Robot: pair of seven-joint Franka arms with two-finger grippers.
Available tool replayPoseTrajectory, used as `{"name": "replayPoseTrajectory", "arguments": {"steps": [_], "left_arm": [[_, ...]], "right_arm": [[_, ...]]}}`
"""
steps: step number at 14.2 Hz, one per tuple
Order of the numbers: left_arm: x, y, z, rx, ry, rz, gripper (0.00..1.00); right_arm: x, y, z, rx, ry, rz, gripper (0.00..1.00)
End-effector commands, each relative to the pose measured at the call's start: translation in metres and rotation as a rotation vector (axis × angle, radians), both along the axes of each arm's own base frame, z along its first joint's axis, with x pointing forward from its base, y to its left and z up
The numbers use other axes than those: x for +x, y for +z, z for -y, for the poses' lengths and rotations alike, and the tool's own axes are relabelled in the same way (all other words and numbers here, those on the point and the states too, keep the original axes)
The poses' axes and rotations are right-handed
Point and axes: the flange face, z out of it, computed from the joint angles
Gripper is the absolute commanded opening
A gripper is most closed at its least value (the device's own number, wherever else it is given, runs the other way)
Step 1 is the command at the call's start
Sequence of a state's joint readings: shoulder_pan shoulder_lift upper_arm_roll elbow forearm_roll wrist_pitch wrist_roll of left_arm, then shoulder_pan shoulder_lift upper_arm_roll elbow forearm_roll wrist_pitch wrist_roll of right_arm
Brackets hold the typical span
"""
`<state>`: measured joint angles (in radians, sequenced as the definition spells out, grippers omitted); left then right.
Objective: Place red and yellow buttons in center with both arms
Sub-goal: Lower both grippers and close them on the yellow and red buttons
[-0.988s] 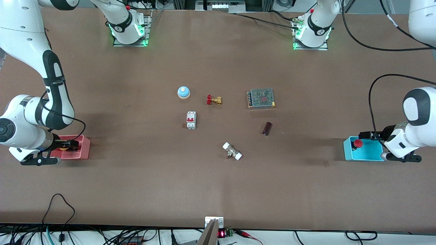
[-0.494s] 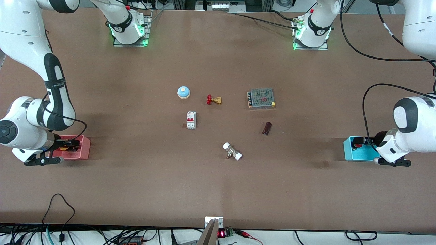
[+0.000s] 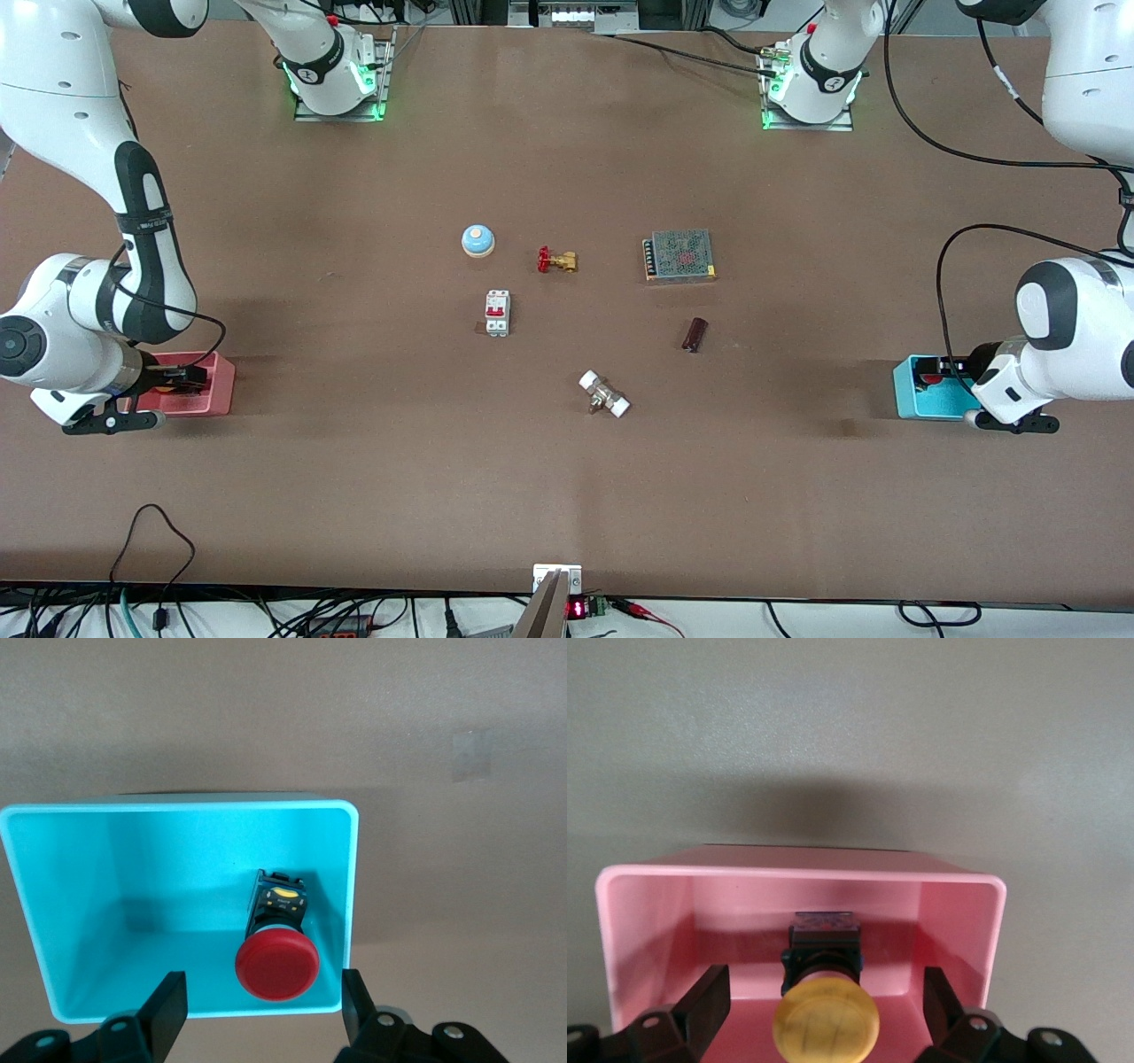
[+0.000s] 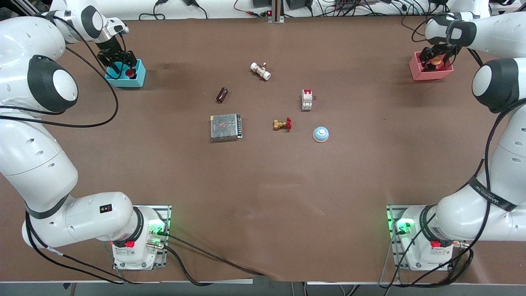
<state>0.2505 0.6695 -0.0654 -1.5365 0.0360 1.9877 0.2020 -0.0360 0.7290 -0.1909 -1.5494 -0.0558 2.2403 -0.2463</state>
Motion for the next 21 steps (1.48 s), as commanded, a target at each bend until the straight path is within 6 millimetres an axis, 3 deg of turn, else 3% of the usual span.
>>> {"name": "replayPoseTrajectory", "arguments": {"steps": [1, 7, 11, 14, 17, 21], "left_arm": [[0.005, -0.002, -0.004, 0.012, -0.01, 0.003, 0.68], [0.005, -0.006, -0.003, 0.01, -0.007, -0.001, 0.63], [0.005, -0.005, -0.003, 0.01, -0.003, 0.0, 0.55], [0.007, -0.006, -0.003, 0.017, 0.011, 0.015, 0.51], [0.007, -0.004, -0.003, 0.018, 0.015, 0.017, 0.42], [0.008, 0.003, -0.005, 0.02, 0.017, 0.026, 0.28]], "right_arm": [[0.004, -0.002, 0.007, 0.028, 0.014, 0.009, 0.78], [0.004, -0.002, 0.007, 0.03, 0.037, 0.004, 0.44], [0.004, 0.002, 0.005, 0.031, 0.045, 0.002, 0.3], [0.005, 0.008, 0.003, 0.03, 0.048, 0.004, 0.28], [0.007, 0.036, 0.002, 0.027, 0.052, 0.0, 0.28], [0.023, 0.116, -0.017, 0.03, 0.098, -0.024, 0.29]]}}
